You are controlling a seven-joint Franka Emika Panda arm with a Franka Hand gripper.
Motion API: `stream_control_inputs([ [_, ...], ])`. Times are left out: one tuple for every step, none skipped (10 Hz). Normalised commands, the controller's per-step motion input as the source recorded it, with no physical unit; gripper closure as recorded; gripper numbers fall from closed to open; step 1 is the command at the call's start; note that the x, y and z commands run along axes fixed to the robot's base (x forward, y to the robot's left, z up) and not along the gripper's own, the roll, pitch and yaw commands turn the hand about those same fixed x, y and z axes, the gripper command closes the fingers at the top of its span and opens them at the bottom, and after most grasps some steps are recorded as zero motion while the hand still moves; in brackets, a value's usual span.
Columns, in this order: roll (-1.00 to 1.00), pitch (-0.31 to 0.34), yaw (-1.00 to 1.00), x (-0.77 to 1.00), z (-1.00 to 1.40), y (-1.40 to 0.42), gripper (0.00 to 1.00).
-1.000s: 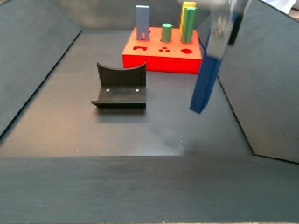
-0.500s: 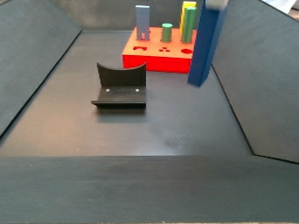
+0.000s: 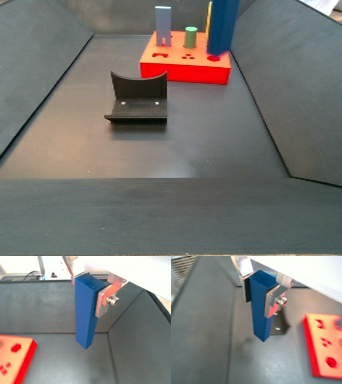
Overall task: Pick up the rectangle object. Move up. Move to above the board. Insert the rectangle object.
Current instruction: Move to above the board.
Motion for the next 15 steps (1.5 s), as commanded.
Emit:
stream_control_inputs([
  [0.05,-0.012,-1.00,0.04,0.06,-1.00,1.00],
  [0.05,-0.011,-1.00,0.04,0.06,-1.00,1.00],
  [0.04,-0.014,-1.00,0.03,0.06,-1.00,1.00],
  [0.03,-0.015,-1.00,0.03,0.06,-1.00,1.00],
  [0.02,-0.013,-1.00,0.03,0.06,-1.00,1.00],
  [0.01,-0.011,-1.00,0.03,0.06,-1.00,1.00],
  [-0.01,-0.003,-1.00,0.03,0.06,-1.00,1.00],
  [-0.04,0.006,-0.98,0.03,0.06,-1.00,1.00],
  [-0.04,0.018,-0.70,0.03,0.06,-1.00,1.00],
  [-0.07,0.033,-0.45,0.04,0.07,-1.00,1.00],
  [-0.07,0.052,-0.23,0.05,0.06,-1.00,1.00],
  [-0.04,0.063,-0.13,0.06,0.06,-1.00,1.00],
  [-0.02,0.074,-0.05,0.08,0.07,-1.00,1.00],
  [-0.01,0.089,-0.01,0.10,0.07,-1.00,1.00],
  [-0.01,0.104,0.00,0.11,0.06,-0.85,1.00],
])
